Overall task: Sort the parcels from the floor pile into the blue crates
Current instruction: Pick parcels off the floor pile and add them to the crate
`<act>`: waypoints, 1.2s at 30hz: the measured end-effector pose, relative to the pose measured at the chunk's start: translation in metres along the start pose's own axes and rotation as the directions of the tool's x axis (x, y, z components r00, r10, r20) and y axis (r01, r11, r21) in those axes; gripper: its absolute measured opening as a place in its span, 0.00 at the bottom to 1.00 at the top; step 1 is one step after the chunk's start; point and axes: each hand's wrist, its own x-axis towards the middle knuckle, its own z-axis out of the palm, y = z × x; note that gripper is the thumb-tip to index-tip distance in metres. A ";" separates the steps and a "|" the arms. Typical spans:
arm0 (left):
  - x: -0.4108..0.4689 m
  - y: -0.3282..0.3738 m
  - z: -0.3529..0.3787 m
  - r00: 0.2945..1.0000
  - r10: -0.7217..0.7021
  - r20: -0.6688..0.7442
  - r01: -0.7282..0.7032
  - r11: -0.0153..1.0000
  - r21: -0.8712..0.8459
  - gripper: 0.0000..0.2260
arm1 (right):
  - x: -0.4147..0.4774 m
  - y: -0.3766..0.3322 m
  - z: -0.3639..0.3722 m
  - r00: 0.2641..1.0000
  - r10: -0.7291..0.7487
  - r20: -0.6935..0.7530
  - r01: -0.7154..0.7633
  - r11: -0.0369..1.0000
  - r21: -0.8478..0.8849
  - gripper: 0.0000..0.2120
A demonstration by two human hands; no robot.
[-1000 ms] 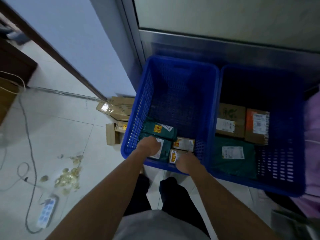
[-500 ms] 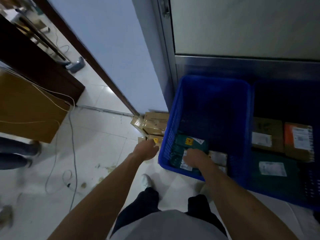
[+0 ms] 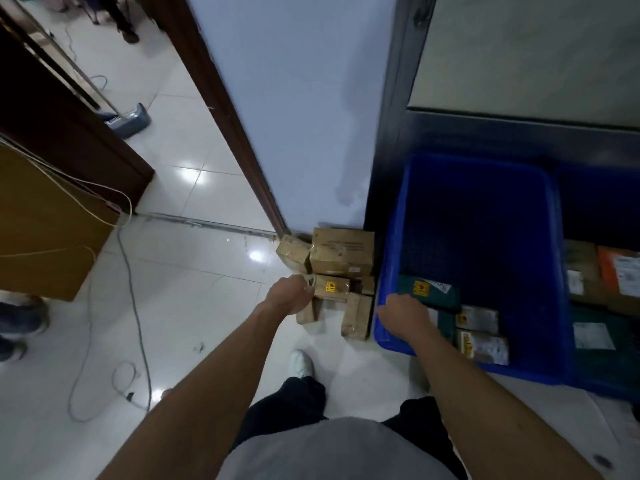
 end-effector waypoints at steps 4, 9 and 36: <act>0.011 -0.048 -0.003 0.996 0.002 0.086 -0.001 1.000 -0.014 0.19 | -0.001 -0.059 0.027 0.999 -0.018 0.038 0.017 1.000 0.025 0.14; 0.027 -0.090 0.007 0.985 -0.040 0.170 0.056 0.994 -0.093 0.19 | 0.011 -0.087 0.071 0.994 -0.015 0.108 0.010 0.999 0.045 0.12; 0.356 -0.163 0.397 0.874 -0.052 0.483 0.392 0.664 -0.637 0.16 | 0.363 0.018 0.393 0.833 0.553 0.037 -0.505 0.731 0.458 0.29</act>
